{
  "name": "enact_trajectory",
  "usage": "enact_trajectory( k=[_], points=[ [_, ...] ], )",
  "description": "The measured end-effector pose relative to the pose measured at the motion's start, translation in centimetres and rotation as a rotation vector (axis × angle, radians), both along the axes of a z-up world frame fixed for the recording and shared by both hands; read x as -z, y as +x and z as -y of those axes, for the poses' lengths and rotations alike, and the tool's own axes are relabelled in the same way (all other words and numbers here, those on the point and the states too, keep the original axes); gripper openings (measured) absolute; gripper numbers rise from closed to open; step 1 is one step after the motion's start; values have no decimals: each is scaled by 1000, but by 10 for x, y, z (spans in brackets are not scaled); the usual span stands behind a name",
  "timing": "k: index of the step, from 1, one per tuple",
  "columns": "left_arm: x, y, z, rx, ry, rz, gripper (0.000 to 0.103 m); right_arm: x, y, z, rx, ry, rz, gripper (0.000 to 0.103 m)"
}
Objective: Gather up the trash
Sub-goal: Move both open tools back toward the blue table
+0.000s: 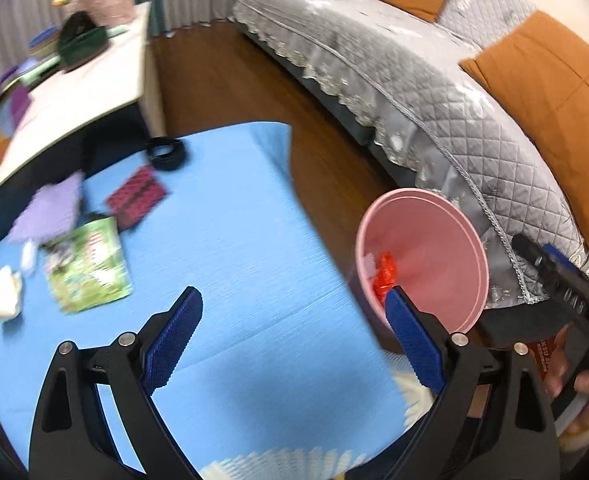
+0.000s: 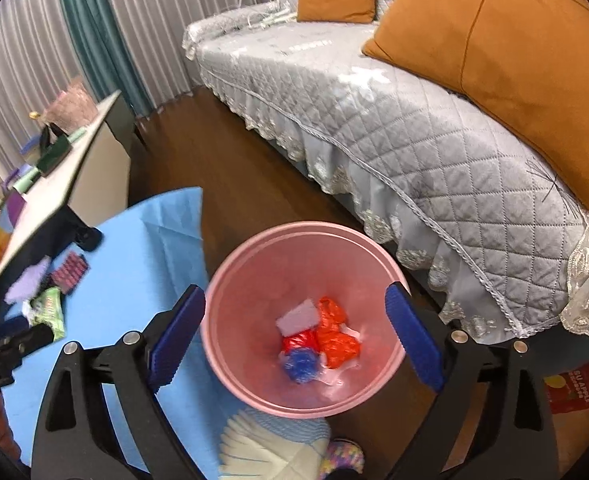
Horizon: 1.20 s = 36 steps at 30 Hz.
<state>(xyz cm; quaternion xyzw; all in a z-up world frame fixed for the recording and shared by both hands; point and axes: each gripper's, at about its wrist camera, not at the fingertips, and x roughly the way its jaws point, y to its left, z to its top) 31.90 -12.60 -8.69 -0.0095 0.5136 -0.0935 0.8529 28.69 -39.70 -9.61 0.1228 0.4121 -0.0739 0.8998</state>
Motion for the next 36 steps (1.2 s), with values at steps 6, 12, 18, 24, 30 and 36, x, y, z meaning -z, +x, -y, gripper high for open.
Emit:
enact_trajectory(
  k=[6,12,18,24,30,36],
  points=[
    [-20,-37,-65,-100,26,39,90,-20,-4,-28,-35,25,59,90],
    [-36,-65,-118,-207,26,76,90,-30,-3,-60,-75,42,80,90],
    [-40,-83,-163,-285,35,92,90,-34,-1,-102,-133,58,86,90],
    [-39,-92,-206,-361,47,100,90,-33,5,-151,-221,34,86,90],
    [-31,-87,-249,-433,53,94,90,-28,16,-191,-280,16,67,90],
    [-12,-72,-282,-479,57,82,90,-21,25,-218,-322,-20,52,90]
  ],
)
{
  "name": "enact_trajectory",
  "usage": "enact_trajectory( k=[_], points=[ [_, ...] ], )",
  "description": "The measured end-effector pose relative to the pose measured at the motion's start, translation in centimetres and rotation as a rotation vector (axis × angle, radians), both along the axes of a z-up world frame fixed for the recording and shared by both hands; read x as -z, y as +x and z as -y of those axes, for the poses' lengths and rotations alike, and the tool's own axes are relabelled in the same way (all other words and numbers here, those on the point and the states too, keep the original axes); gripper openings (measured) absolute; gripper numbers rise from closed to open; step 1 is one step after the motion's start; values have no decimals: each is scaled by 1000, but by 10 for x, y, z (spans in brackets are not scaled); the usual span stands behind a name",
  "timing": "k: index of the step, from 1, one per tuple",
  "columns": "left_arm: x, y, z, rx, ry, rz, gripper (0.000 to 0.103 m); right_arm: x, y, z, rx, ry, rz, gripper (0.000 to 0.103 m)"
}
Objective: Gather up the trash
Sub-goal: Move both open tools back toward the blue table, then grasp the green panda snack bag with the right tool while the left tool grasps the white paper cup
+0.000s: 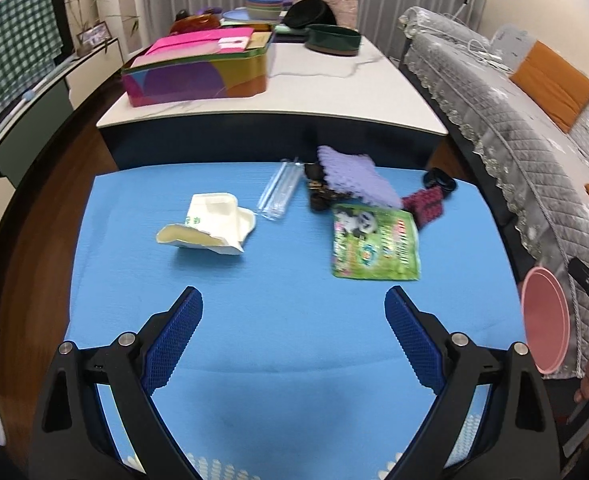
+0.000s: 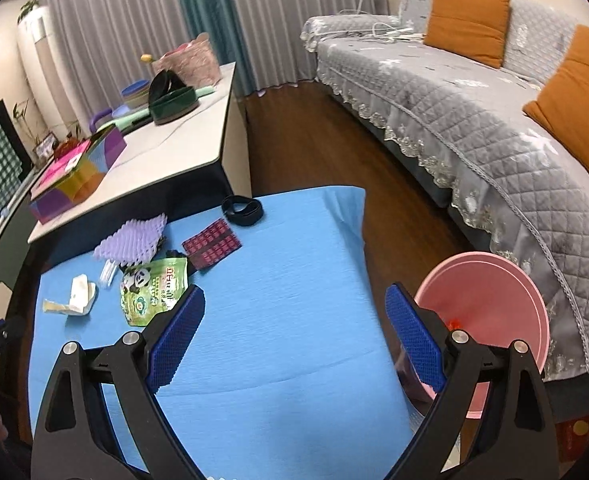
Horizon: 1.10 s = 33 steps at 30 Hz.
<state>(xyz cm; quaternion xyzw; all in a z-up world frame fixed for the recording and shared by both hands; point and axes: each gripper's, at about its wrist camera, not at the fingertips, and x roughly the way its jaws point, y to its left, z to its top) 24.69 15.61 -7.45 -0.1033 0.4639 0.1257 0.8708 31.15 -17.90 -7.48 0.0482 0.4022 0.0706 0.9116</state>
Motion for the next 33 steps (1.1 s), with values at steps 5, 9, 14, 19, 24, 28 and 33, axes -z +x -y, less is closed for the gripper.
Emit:
enact_trajectory(
  k=[5,9,14,19,24,28,33],
  points=[
    [21,11,-22,-34,-5,-12,90,11,7,-17,-32,-40,-22,90],
    [35,12,-41,-55,-5,-34,90,24,14,-37,-81,-65,-50,90],
    [42,11,-67,-89,-42,-45,90,40,21,-70,-169,-40,-97,90],
    [45,9,-89,-138,-71,-58,90,60,31,-117,-252,-38,-138,90],
    [46,4,-108,-170,-100,-64,90,85,50,-158,-291,-66,-148,90],
    [45,2,-120,-197,-123,-56,90,105,72,-172,-267,-13,-195,90],
    [45,4,-120,-196,-145,-54,90,128,94,-183,-221,-6,-246,90]
  ],
)
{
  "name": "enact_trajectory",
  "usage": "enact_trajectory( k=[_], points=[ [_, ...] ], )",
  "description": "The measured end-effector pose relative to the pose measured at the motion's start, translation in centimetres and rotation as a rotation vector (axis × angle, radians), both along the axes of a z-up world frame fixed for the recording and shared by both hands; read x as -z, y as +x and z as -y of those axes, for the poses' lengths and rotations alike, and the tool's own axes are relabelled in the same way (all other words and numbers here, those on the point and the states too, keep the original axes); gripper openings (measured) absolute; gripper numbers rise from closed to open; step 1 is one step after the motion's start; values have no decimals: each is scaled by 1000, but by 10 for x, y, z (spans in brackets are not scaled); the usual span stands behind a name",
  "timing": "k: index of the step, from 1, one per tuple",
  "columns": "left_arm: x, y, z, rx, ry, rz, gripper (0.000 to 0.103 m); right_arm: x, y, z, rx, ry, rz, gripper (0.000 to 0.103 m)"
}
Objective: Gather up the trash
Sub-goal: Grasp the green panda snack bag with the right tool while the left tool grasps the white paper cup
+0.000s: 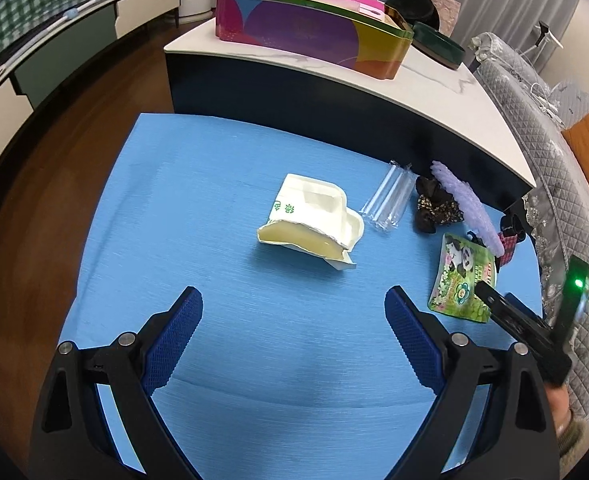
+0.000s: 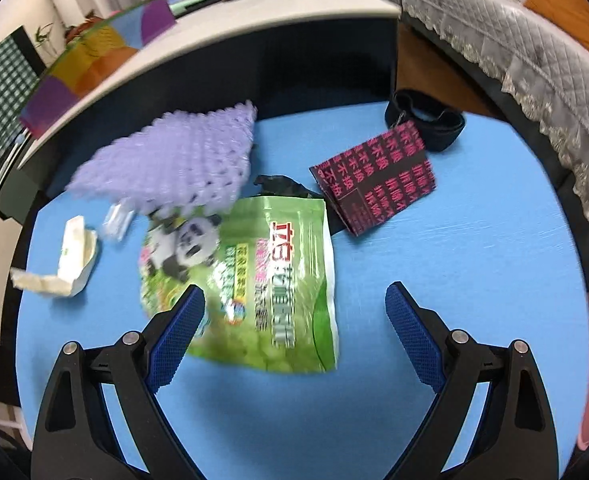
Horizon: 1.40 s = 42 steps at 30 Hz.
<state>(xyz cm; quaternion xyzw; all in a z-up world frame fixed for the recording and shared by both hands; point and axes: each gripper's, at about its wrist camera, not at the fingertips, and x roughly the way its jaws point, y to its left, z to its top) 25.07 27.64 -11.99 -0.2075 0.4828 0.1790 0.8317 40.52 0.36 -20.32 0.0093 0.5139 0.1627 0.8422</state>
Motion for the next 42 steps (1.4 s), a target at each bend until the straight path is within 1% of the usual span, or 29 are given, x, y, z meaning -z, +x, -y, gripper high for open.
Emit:
enact_trajectory(
  k=[1,3,6,7,8,9,10,11,12,13,17,19,26,30,36,42],
  points=[
    [0,1,1,6,3,-1,90,4,3,-2,1,2,-12,91],
    [2,3,5,20,12,-8,90,8,7,-4,0,19,-13,95],
    [5,5,6,31,10,-19,90,8,7,-9,-21,29,8,96],
    [6,5,7,32,10,-20,90,8,6,-11,-33,32,11,90],
    [6,6,8,34,11,-24,90,7,2,-13,-57,42,22,73],
    [6,7,8,36,11,-25,90,5,0,-16,-79,57,23,65],
    [6,8,10,38,11,-25,90,5,-2,-18,-92,58,19,46],
    [6,8,10,40,12,-25,90,5,-6,-19,-101,52,13,36],
    [6,9,11,43,16,-25,90,4,-10,-20,-107,48,8,33],
    [6,10,12,46,18,-25,90,2,-13,-19,-107,48,10,19],
    [5,9,17,60,26,-22,90,-8,-27,-16,-122,90,-8,6],
    [4,9,19,65,32,-20,90,-17,-34,-15,-136,99,4,4],
    [0,3,21,63,69,3,90,-47,-57,0,-162,108,53,3],
    [2,1,20,51,68,16,90,-65,-76,14,-172,71,89,3],
    [11,19,16,25,86,5,90,-87,-97,48,-160,-15,140,3],
    [22,49,4,-39,86,-24,89,-106,-108,97,-110,-50,187,3]
  ],
)
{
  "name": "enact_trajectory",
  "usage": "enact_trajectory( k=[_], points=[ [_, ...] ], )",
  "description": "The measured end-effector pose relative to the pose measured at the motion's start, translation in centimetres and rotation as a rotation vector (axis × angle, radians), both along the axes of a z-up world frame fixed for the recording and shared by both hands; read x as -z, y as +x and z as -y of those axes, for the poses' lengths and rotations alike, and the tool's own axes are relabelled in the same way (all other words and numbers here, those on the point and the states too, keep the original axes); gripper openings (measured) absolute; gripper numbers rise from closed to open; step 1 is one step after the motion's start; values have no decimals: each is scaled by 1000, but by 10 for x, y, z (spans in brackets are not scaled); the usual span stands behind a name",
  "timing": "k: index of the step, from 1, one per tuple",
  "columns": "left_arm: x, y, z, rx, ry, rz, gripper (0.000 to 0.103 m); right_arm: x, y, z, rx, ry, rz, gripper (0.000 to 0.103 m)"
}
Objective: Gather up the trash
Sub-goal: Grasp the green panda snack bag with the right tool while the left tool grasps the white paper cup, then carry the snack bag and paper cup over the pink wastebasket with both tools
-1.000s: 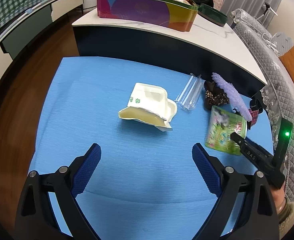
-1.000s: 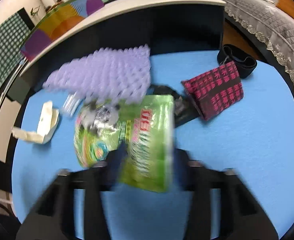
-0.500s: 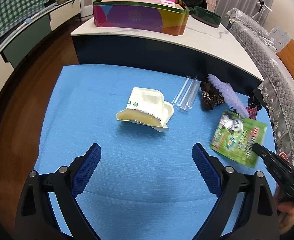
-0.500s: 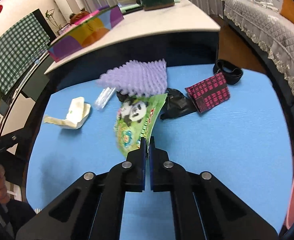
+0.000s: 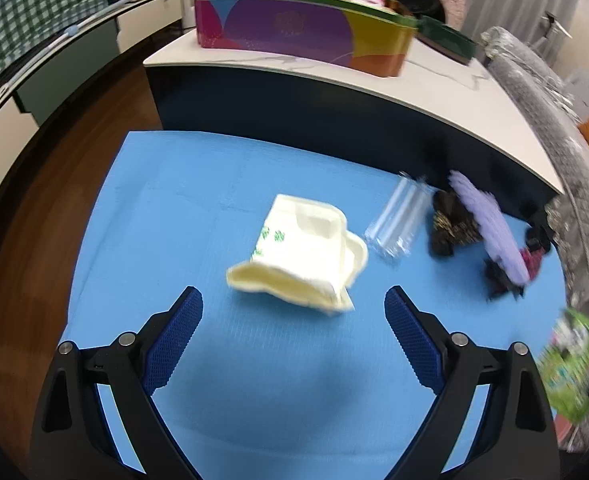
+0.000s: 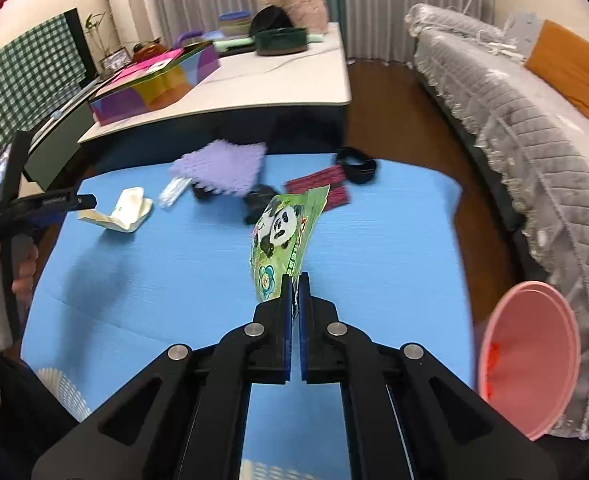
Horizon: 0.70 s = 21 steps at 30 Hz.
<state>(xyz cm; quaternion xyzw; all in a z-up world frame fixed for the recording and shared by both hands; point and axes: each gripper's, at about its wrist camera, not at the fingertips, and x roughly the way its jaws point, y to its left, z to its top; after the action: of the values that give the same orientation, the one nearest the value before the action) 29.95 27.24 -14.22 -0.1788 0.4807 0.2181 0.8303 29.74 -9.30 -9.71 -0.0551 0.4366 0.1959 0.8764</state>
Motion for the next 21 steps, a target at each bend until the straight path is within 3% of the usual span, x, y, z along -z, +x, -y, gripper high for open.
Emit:
enact_trajectory(
  k=[6,8,12,13,16,21],
  points=[
    [25,22,-9,-62,-3,-91,80,-3,5,49,104,25,10,3],
    [32,25,-12,-85,-12,-117,63,-1,6,62,130,30,12,3],
    [35,22,-19,-157,-9,-111,47,2,9,86,174,47,17,3],
    [34,20,-20,-168,-7,-100,27,1,10,92,182,50,24,3],
    [31,14,-21,-170,-23,-85,24,0,12,107,206,67,24,3],
    [15,0,-3,-106,46,-64,19,-6,7,123,222,87,37,3]
  ],
)
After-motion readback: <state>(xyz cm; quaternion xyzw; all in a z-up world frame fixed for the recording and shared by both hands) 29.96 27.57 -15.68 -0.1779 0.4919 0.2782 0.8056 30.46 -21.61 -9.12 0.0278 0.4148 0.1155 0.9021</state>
